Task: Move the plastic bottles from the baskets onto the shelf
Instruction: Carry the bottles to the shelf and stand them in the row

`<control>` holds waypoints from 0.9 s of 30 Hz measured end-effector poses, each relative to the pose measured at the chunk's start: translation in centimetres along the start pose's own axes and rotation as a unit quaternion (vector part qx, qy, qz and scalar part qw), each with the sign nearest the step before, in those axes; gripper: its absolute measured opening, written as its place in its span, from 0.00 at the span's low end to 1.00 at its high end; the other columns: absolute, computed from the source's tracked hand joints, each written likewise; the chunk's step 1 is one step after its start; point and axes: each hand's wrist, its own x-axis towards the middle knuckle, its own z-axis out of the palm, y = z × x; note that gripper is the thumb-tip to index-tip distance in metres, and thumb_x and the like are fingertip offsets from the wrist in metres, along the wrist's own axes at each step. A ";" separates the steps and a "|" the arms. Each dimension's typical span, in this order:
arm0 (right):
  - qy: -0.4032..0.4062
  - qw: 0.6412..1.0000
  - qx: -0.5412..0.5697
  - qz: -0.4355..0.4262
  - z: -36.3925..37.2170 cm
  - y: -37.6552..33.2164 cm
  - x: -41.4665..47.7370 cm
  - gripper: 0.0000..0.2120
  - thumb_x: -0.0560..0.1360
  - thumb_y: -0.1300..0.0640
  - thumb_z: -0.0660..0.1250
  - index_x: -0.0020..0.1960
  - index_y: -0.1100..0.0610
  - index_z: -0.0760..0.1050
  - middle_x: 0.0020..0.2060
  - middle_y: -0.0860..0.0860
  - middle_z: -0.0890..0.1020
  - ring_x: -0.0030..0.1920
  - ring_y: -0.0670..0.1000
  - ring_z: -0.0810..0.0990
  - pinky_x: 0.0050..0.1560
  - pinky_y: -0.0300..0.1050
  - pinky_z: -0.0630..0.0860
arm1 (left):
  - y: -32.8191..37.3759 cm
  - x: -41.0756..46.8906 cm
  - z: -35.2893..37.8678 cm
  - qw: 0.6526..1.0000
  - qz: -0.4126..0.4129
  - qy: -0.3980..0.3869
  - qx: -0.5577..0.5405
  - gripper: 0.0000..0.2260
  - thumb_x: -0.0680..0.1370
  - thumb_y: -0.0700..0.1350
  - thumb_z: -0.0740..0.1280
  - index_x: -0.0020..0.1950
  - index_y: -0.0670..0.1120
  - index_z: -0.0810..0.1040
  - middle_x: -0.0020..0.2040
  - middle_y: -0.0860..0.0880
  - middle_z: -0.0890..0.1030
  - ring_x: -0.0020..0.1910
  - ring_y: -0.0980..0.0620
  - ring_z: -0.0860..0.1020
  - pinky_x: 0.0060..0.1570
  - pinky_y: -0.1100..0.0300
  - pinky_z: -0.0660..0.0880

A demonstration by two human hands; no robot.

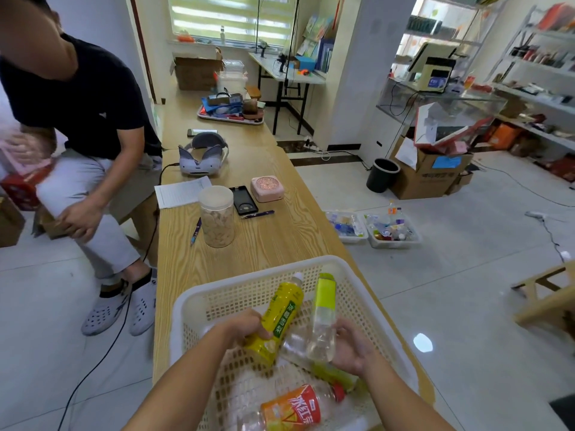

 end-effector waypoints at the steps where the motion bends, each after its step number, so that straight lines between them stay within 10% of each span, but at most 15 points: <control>1: -0.028 1.000 -0.002 -0.009 0.0 0.0 -0.3 0.32 0.54 0.69 0.76 0.57 0.68 0.72 0.50 0.64 0.76 0.52 0.63 0.77 0.69 0.61 0.63 | 0.4 -0.3 0.1 1.000 0.006 -0.006 -0.021 0.14 0.75 0.37 0.70 0.60 0.40 0.78 0.53 0.43 0.82 0.49 0.46 0.80 0.49 0.55 0.77; 6: -0.103 0.992 -0.023 -0.071 1.1 -0.1 -1.9 0.28 0.55 0.65 0.79 0.54 0.67 0.80 0.45 0.61 0.81 0.46 0.61 0.82 0.55 0.58 0.76 | 0.7 -2.4 1.2 0.990 0.051 -0.023 -0.127 0.13 0.76 0.34 0.66 0.61 0.40 0.77 0.50 0.43 0.81 0.49 0.45 0.78 0.46 0.56 0.76; 11: -0.092 0.992 -0.008 -0.088 3.2 0.2 -3.6 0.24 0.70 0.47 0.70 0.60 0.61 0.72 0.51 0.58 0.73 0.53 0.60 0.72 0.70 0.59 0.59 | 0.6 -5.7 2.4 0.968 0.102 -0.032 -0.229 0.12 0.77 0.34 0.63 0.59 0.42 0.77 0.47 0.44 0.81 0.44 0.47 0.78 0.44 0.56 0.76; 15: -0.090 0.984 -0.050 -0.142 4.1 0.0 -6.0 0.30 0.60 0.58 0.80 0.57 0.62 0.72 0.45 0.58 0.76 0.44 0.58 0.78 0.58 0.58 0.71 | 0.9 -8.8 3.1 0.951 0.140 -0.031 -0.273 0.12 0.75 0.35 0.63 0.58 0.42 0.76 0.39 0.47 0.79 0.35 0.52 0.77 0.37 0.60 0.74; 21: -0.071 0.985 -0.039 -0.150 3.9 0.8 -9.5 0.22 0.68 0.59 0.69 0.61 0.65 0.72 0.51 0.63 0.77 0.50 0.61 0.77 0.66 0.59 0.67 | 1.5 -11.7 5.5 0.923 0.118 -0.028 -0.365 0.07 0.75 0.38 0.62 0.37 0.45 0.70 0.25 0.52 0.62 0.22 0.56 0.64 0.28 0.62 0.70; 27: -0.059 0.977 -0.026 -0.204 3.7 1.8 -12.3 0.30 0.65 0.58 0.75 0.63 0.68 0.72 0.46 0.65 0.82 0.41 0.61 0.84 0.44 0.58 0.82 | 2.7 -13.4 7.8 0.939 0.135 -0.049 -0.313 0.07 0.75 0.37 0.62 0.53 0.38 0.73 0.43 0.41 0.72 0.39 0.47 0.71 0.43 0.53 0.71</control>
